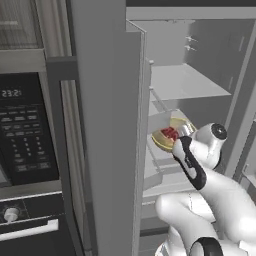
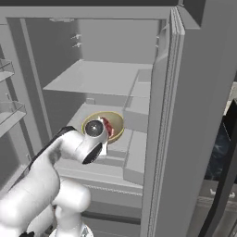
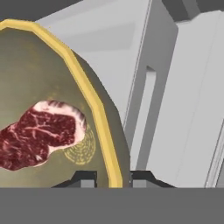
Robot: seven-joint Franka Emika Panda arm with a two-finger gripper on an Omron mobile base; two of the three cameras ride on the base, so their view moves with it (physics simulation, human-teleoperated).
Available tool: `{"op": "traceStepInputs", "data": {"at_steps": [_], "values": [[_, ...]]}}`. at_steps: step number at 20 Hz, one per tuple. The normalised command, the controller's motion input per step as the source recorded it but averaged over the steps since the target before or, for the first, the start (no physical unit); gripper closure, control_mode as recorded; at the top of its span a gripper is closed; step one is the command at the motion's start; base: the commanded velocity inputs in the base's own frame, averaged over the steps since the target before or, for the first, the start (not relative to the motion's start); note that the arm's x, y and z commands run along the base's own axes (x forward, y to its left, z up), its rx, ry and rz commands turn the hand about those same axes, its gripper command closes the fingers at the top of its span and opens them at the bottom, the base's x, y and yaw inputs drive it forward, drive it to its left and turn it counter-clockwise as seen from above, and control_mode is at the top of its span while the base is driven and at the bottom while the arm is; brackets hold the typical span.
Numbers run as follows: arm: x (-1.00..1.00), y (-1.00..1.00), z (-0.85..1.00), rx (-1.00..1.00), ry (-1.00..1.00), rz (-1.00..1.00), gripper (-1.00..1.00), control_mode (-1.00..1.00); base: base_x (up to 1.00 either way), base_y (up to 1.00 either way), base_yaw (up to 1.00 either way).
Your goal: Place one of the steaks on the plate and the other in the bowl. Then place the bowl in the fridge.
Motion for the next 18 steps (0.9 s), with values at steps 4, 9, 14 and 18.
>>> {"op": "traceStepInputs", "data": {"at_steps": [4, 9, 14, 18], "values": [[0.77, 0.0, -0.14, 0.0, 0.12, 0.0, 1.0, -1.0, 0.0, 0.0, 0.0], [0.66, 0.0, -0.3, 0.0, 0.12, 0.0, 1.0, -1.0, 0.0, 0.0, 0.0], [0.43, 0.0, -0.54, 0.0, 0.0, 0.0, 1.0, -1.0, 0.0, 0.0, 0.0], [0.23, 0.0, -0.16, 0.01, 0.0, 0.0, 1.0, -1.0, 0.0, 0.0, 0.0]]}}
